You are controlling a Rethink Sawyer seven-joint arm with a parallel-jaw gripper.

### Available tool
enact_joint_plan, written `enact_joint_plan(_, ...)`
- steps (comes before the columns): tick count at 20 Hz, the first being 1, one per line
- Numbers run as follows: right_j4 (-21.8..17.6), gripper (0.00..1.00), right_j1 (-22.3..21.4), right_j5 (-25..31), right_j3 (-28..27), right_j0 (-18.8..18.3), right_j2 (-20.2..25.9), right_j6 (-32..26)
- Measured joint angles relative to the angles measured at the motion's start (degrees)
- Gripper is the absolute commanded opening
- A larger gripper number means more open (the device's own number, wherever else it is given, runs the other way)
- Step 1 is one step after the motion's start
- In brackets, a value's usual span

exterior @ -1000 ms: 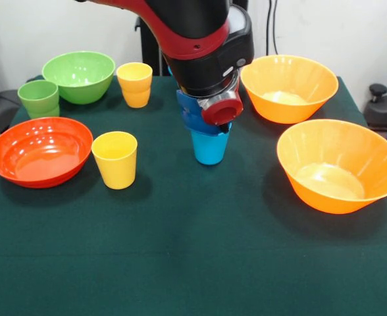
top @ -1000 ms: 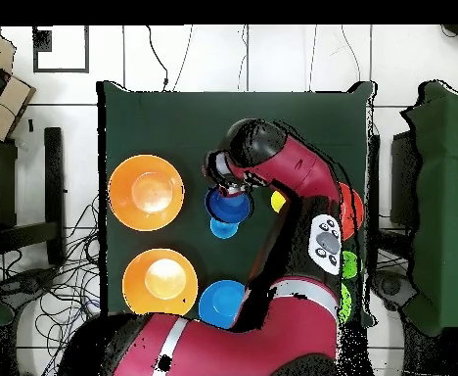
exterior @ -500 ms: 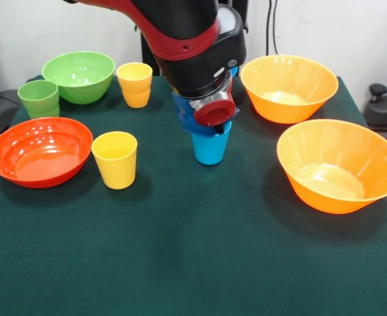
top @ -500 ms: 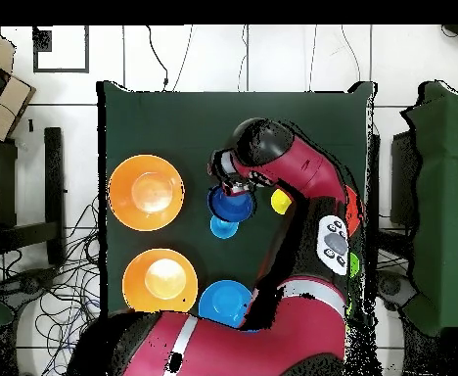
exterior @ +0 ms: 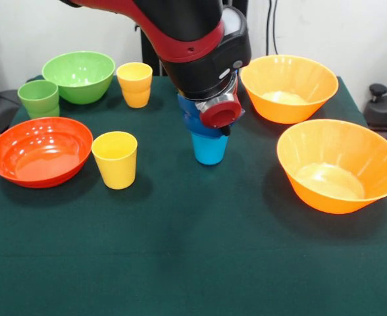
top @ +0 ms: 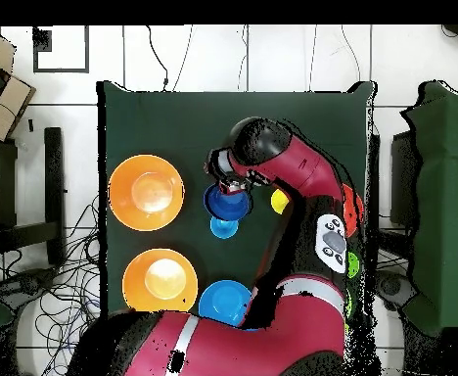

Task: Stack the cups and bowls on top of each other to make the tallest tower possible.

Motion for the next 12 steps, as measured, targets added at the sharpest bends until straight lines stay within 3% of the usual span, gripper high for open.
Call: enact_joint_plan(12,0.28,0.0,-0.01,0.01,0.0,-0.38,1.21,0.0)
